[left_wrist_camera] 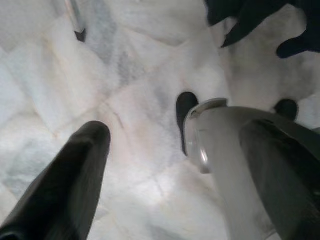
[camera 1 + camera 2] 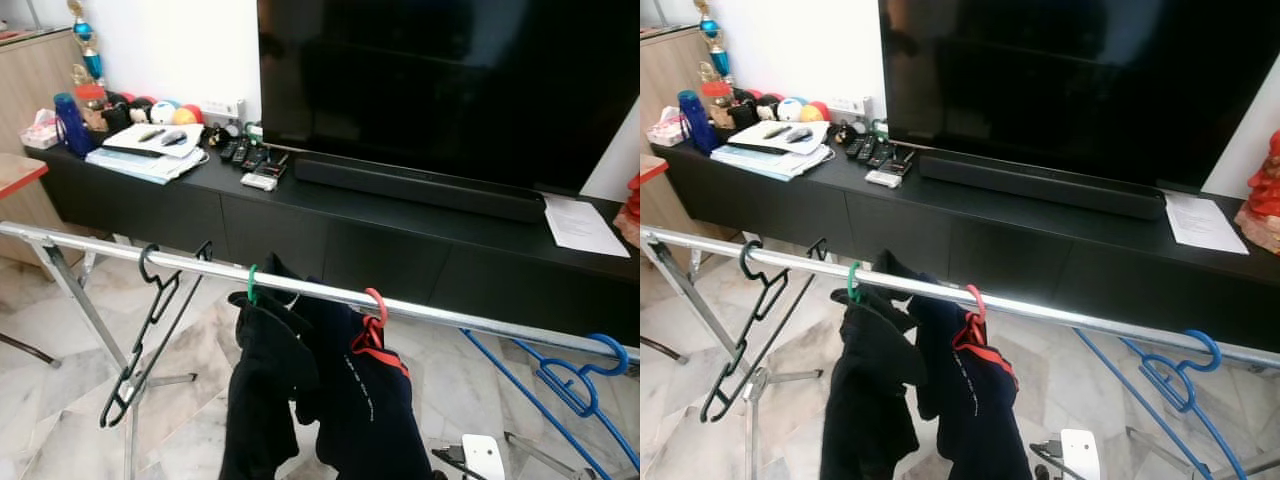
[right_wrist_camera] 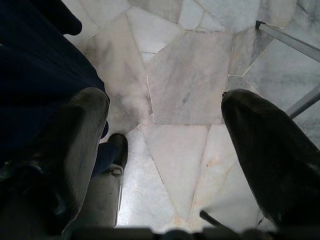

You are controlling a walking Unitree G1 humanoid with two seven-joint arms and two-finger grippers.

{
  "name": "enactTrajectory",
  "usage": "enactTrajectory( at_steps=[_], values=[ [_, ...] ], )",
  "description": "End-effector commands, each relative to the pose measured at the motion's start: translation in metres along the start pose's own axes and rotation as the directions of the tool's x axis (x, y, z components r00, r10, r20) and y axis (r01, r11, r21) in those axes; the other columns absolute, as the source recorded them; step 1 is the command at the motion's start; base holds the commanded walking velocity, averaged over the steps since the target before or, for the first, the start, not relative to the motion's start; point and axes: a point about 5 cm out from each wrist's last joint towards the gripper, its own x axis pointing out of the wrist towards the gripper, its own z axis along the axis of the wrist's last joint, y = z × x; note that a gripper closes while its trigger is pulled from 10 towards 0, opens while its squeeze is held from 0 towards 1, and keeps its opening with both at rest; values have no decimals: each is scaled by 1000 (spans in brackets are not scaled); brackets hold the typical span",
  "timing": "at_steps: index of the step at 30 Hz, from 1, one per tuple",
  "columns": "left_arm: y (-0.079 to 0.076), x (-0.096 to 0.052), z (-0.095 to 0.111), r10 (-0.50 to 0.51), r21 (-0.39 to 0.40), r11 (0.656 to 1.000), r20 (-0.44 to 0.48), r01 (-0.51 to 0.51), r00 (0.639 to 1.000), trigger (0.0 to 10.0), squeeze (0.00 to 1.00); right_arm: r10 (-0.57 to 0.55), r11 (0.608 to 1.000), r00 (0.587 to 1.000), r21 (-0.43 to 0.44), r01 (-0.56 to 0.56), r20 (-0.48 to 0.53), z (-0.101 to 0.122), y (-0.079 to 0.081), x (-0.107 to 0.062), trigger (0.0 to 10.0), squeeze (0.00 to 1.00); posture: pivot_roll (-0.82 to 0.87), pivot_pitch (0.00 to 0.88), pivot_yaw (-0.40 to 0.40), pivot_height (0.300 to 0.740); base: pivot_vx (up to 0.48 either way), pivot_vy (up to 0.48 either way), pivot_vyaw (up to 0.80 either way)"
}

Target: Hang hanger

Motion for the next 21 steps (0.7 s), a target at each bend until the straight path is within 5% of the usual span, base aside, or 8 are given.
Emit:
enactTrajectory(
  at_steps=[1, 8, 17, 21],
  values=[
    [3, -3, -15, 2, 6, 1000, -47, -2, 999, 10000, 0, -10, 1000, 1000, 1, 10, -20, -5, -3, -1, 10000, 0, 35, 0, -66, 740, 0, 0, 0],
    [7, -5, -23, 9, 19, 1000, -81, -8, 997, 10000, 0, -10, 1000, 1000, 5, 10, -22, -5, -3, -1, 10000, 0, 32, 0, -63, 740, 0, 0, 0],
    [-4, 1, -5, -8, 14, 1000, -63, 9, 998, 10000, 0, -24, 1000, 999, 12, 25, -25, -7, -3, -1, 10000, 0, 30, 0, -60, 740, 0, 0, 0],
    [-5, 2, -1, -7, 21, 1000, -57, 8, 998, 10000, 0, -30, 999, 999, 33, 31, -25, -7, -3, -1, 10000, 0, 29, 0, -62, 740, 0, 384, 0]
  ],
)
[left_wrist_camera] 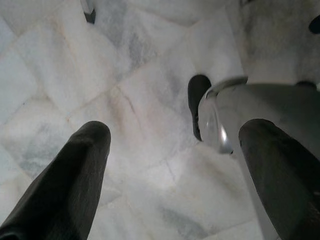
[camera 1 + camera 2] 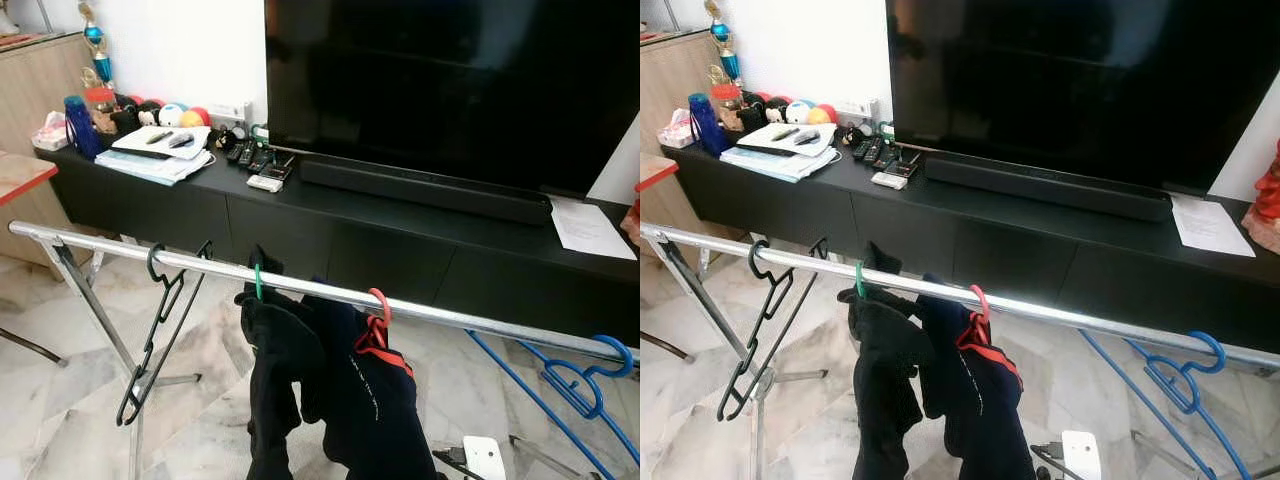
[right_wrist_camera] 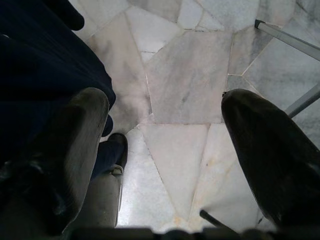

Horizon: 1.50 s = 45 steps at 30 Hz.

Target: Hang hanger

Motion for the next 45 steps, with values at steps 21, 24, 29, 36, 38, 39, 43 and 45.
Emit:
enactTrajectory(
  at_steps=[21, 24, 29, 36, 38, 39, 43, 45],
  values=[
    [3, -3, -15, -8, 11, 1000, -29, 9, 1000, 10000, 0, -32, 998, 999, 49, 33, -25, -4, -1, 0, 10000, 0, 25, 9, -56, 740, 0, 244, 0],
    [3, -2, -13, -11, 14, 1000, -25, 11, 1000, 10000, 0, -53, 996, 998, 74, 55, -28, -5, -1, 0, 10000, 0, 26, 11, -55, 740, 0, 341, 0],
    [-1, -1, -6, -16, 19, 1000, -16, 17, 1000, 10000, 0, -83, 990, 996, 112, 86, -27, -6, -2, -1, 10000, 0, 24, 13, -53, 740, 0, 447, 0],
    [-9, 0, -3, -27, 33, 999, -6, 28, 1000, 10000, 0, -132, 981, 991, 144, 133, -16, -6, -4, -1, 10000, 0, 23, 13, -51, 740, 0, 281, 0],
    [-10, 0, -3, -30, 34, 999, -3, 30, 1000, 10000, 0, -146, 977, 989, 157, 147, -14, -6, -4, -1, 10000, 0, 22, 14, -50, 740, 0, 0, 0],
    [-10, -1, -5, -32, 42, 999, -4, 32, 999, 10000, 0, -167, 972, 986, 167, 166, -12, -6, -5, -1, 10000, 0, 22, 14, -50, 740, 0, 0, 0],
    [-2, -4, -19, -27, 45, 999, -19, 28, 999, 10000, 0, -246, 945, 969, 224, 240, 2, -7, -7, -3, 10000, 0, 23, 17, -51, 740, 0, 0, 0],
    [6, -7, -28, -20, 44, 999, -29, 21, 999, 10000, 0, -300, 924, 954, 249, 290, 4, -7, -9, -4, 10000, 0, 18, 20, -52, 740, 0, 0, 0]
  ],
)
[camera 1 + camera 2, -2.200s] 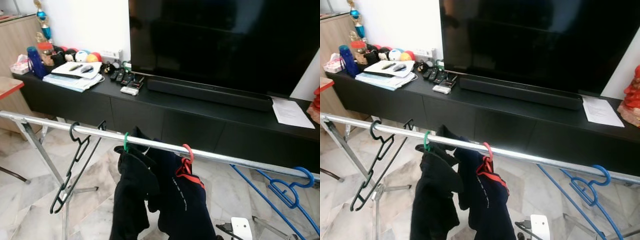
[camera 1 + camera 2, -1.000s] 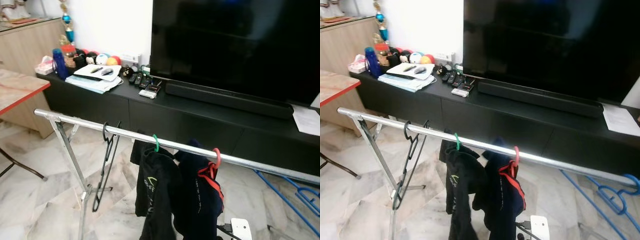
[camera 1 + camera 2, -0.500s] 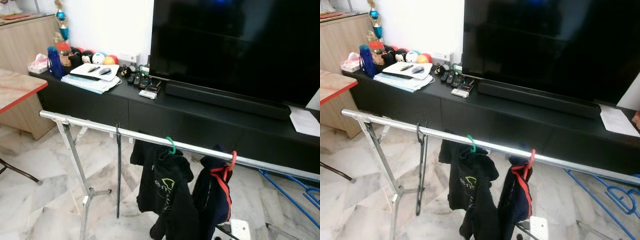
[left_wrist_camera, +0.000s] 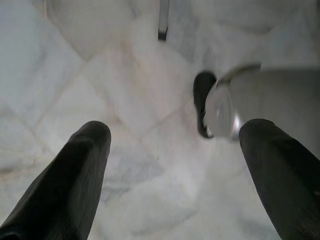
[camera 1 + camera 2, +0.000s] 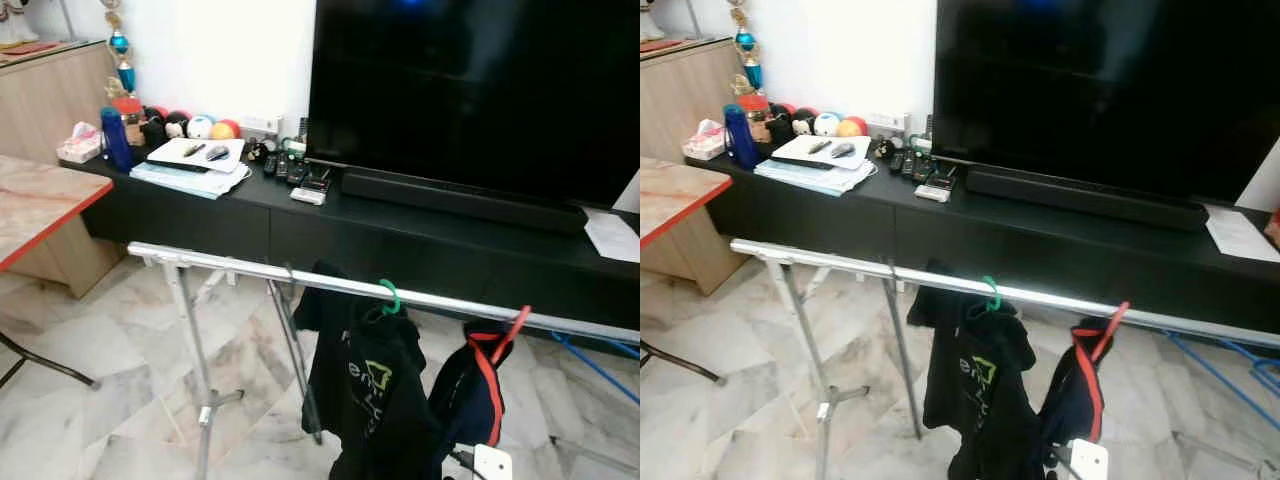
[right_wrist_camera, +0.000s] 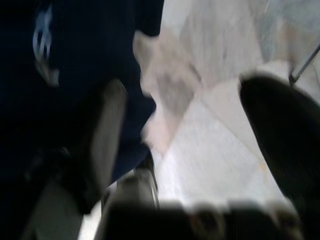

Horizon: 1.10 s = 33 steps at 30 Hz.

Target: Hang hanger

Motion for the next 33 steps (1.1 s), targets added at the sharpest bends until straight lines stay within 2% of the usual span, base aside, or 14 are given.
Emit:
enactTrajectory(
  at_steps=[1, 7, 11, 13, 16, 18, 20, 21, 22, 24, 25, 28, 30, 33],
  values=[
    [-4, -1, -6, -26, 8, 1000, -12, 26, 1000, 10000, 0, -65, 997, 998, 33, 64, 20, 3, -10, 1, 10000, 0, 18, 20, -52, 740, 0, 0, 0],
    [6, -3, -12, -22, 14, 1000, -20, 22, 1000, 10000, 0, -212, 973, 972, 115, 200, 97, 27, -50, 6, 10000, 0, 12, 25, -52, 740, 0, 0, 0],
    [1, 0, 1, -29, 25, 999, -6, 30, 1000, 10000, 0, -241, 964, 949, 161, 210, 203, 45, -59, 5, 10000, 0, 12, 28, -54, 740, 0, 0, 0],
    [0, 0, 2, -31, 26, 999, -4, 31, 1000, 10000, 0, -235, 966, 946, 166, 201, 222, 48, -59, 5, 10000, 0, 12, 28, -54, 740, 0, 0, 0],
    [-9, 3, 10, -42, 40, 998, 7, 42, 999, 10000, 0, -201, 972, 912, 189, 140, 358, 69, -53, 1, 10000, 0, 3, 31, -48, 740, 0, 0, 0],
    [-21, 4, 16, -55, 54, 997, 12, 54, 998, 10000, 0, -178, 974, 858, 209, 84, 482, 92, -47, -5, 10000, 0, 1, 32, -45, 740, 0, 0, 0],
    [-28, 5, 19, -62, 59, 996, 15, 61, 998, 10000, 0, -175, 974, 827, 218, 65, 534, 104, -44, -8, 10000, 0, 2, 33, -45, 740, 0, 0, 0],
    [-33, 5, 20, -68, 65, 996, 18, 67, 998, 10000, 0, -169, 972, 783, 232, 33, 598, 117, -41, -14, 10000, 0, 3, 34, -46, 740, 0, 0, 0],
    [-33, 5, 20, -68, 65, 996, 18, 67, 998, 10000, 0, -169, 972, 783, 232, 33, 598, 117, -41, -14, 10000, 0, 3, 34, -46, 740, 0, 0, 0],
    [-38, 4, 17, -74, 70, 995, 16, 72, 997, 10000, 0, -174, 974, 688, 227, 13, 705, 138, -38, -28, 10000, 0, 7, 36, -49, 740, 0, 0, 0],
    [-38, 4, 17, -73, 71, 995, 15, 72, 997, 10000, 0, -178, 972, 677, 233, 10, 715, 140, -39, -30, 10000, 0, 7, 36, -49, 740, 0, 0, 0],
    [-26, 3, 9, -62, 72, 996, 6, 61, 998, 10000, 0, -223, 964, 640, 266, 31, 735, 143, -45, -38, 10000, 0, 5, 37, -51, 740, 0, 0, 0],
    [-9, 1, 2, -45, 75, 996, -1, 45, 999, 10000, 0, -266, 955, 621, 289, 66, 737, 139, -54, -45, 10000, 0, -7, 42, -50, 740, 0, 0, 0],
    [4, -1, -3, -37, 86, 996, -12, 38, 999, 10000, 0, -281, 950, 659, 299, 88, 698, 124, -63, -47, 10000, 0, -21, 44, -45, 740, 0, 0, 0]
  ],
)
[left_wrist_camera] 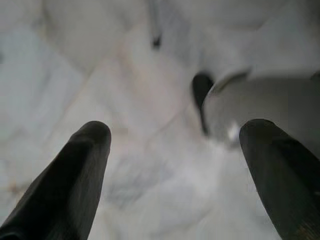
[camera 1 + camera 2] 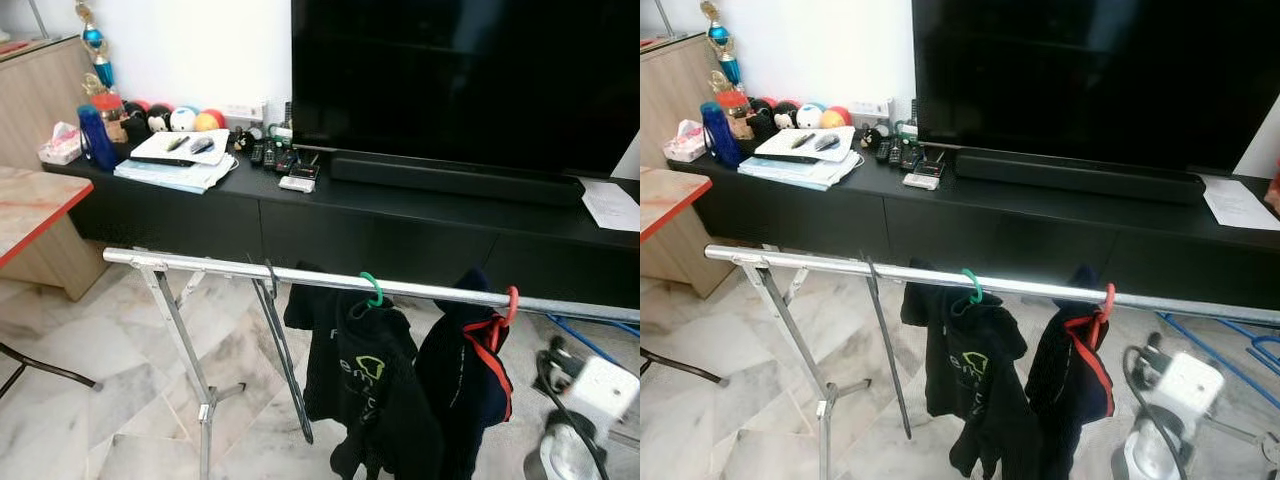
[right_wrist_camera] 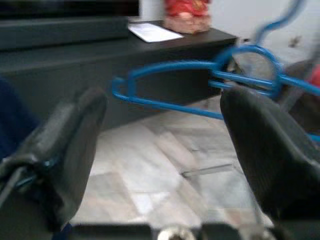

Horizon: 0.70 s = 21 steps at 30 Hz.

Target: Hang hanger

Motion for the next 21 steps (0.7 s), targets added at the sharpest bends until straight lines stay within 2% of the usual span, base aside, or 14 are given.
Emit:
enactTrajectory(
  at_steps=[1, 2, 4, 5, 8, 10, 15, 21],
  values=[
    [-1, -2, -9, -17, 13, 1000, -32, 18, 999, 10000, 0, -16, 1000, 999, 12, 16, -36, -1, -4, -2, 10000, 0, -25, 44, -44, 740, 0, 0, 0],
    [-1, -2, -9, -18, 18, 1000, -33, 19, 999, 10000, 0, -11, 1000, 997, 12, 12, -71, -6, -6, -4, 10000, 0, -25, 44, -44, 740, 0, 0, 0],
    [-11, 0, -4, -30, 23, 999, -25, 30, 999, 10000, 0, 9, 1000, 996, -1, -9, -89, -8, -7, -6, 10000, 0, -28, 44, -42, 740, 0, 0, 0],
    [-24, 2, 1, -43, 29, 999, -17, 44, 999, 10000, 0, 23, 1000, 996, 0, -23, -90, -6, -6, -7, 10000, 0, -27, 43, -39, 740, 0, 0, 0],
    [-43, 4, 10, -62, 37, 997, -7, 63, 998, 10000, 0, 89, 996, 994, 33, -87, -67, 2, 2, -5, 10000, 0, -33, 42, -36, 740, 0, 0, 0],
    [-55, 6, 20, -76, 43, 996, 8, 76, 997, 10000, 0, 203, 978, 979, 55, -202, -5, 17, 18, -6, 10000, 0, -26, 42, -38, 740, 0, 0, 0],
    [-62, 7, 30, -85, 44, 996, 26, 83, 996, 10000, 0, 283, 955, 958, 80, -287, 53, 32, 28, -9, 10000, 0, -27, 43, -36, 740, 0, 0, 0],
    [-59, 8, 39, -88, 53, 995, 36, 86, 995, 10000, 0, 384, 918, 923, 89, -386, 37, 36, 37, -11, 10000, 0, -27, 43, -35, 740, 0, 0, 0]
  ],
)
